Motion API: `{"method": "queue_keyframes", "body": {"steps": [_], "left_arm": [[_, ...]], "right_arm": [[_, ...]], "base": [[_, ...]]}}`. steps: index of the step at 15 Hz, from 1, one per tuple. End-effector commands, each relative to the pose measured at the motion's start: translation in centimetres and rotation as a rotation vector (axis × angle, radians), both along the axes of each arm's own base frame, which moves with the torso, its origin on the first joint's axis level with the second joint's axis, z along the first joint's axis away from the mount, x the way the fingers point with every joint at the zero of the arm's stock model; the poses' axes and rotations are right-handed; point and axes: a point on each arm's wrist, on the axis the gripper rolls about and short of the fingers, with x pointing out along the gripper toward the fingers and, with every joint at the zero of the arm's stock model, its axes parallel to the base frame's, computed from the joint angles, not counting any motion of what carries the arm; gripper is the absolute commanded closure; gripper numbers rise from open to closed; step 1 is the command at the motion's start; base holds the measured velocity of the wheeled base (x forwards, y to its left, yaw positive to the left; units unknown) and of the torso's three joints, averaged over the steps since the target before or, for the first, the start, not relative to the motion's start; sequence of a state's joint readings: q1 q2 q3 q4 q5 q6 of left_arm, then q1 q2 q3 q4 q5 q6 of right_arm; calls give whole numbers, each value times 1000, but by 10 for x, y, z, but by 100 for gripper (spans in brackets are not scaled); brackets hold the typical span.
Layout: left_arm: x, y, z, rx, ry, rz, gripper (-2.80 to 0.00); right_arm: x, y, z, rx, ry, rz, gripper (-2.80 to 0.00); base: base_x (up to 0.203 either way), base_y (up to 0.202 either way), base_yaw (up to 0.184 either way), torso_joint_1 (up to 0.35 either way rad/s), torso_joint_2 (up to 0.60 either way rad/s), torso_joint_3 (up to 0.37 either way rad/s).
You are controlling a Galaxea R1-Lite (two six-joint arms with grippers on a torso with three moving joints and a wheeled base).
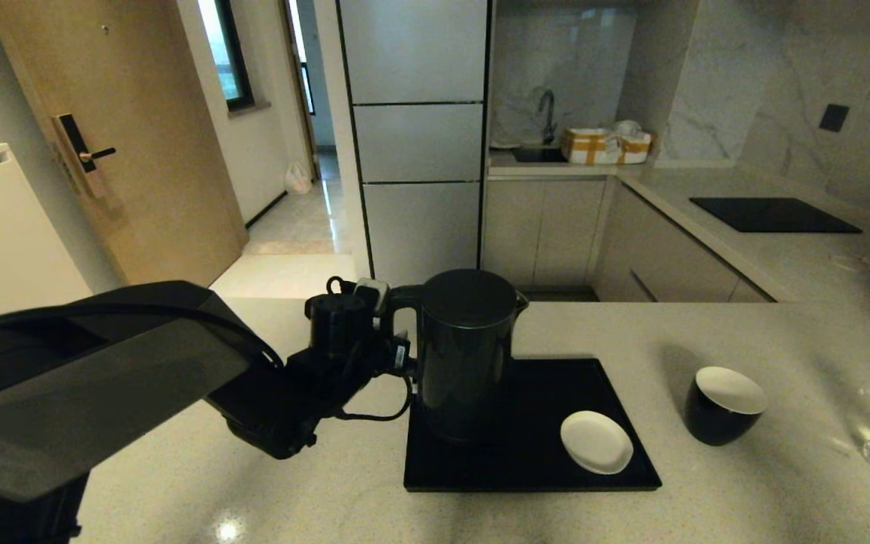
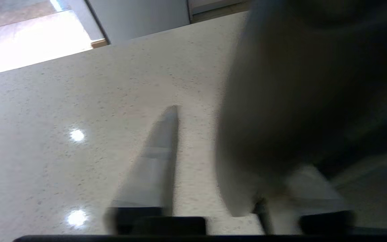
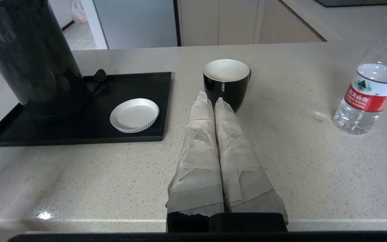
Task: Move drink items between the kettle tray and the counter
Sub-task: Pick up the kettle, then place it on the left
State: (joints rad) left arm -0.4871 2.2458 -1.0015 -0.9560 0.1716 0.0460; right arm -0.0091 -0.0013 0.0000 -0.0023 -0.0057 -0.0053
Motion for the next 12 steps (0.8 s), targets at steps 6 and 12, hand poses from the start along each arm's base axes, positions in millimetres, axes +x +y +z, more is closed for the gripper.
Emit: {"method": "queue_keyframes", "body": {"steps": [6,12], "left_arm": [[-9,-2,31,-36,-58,1,0],[-23,5,75,-171,-70,46,0]], "right_arm": [[0,0,0,-1,-1,0,0],[0,0,0,-1,-1,0,0]], "base": [[0,0,0,0,0,0],[0,0,0,0,0,0]]}}
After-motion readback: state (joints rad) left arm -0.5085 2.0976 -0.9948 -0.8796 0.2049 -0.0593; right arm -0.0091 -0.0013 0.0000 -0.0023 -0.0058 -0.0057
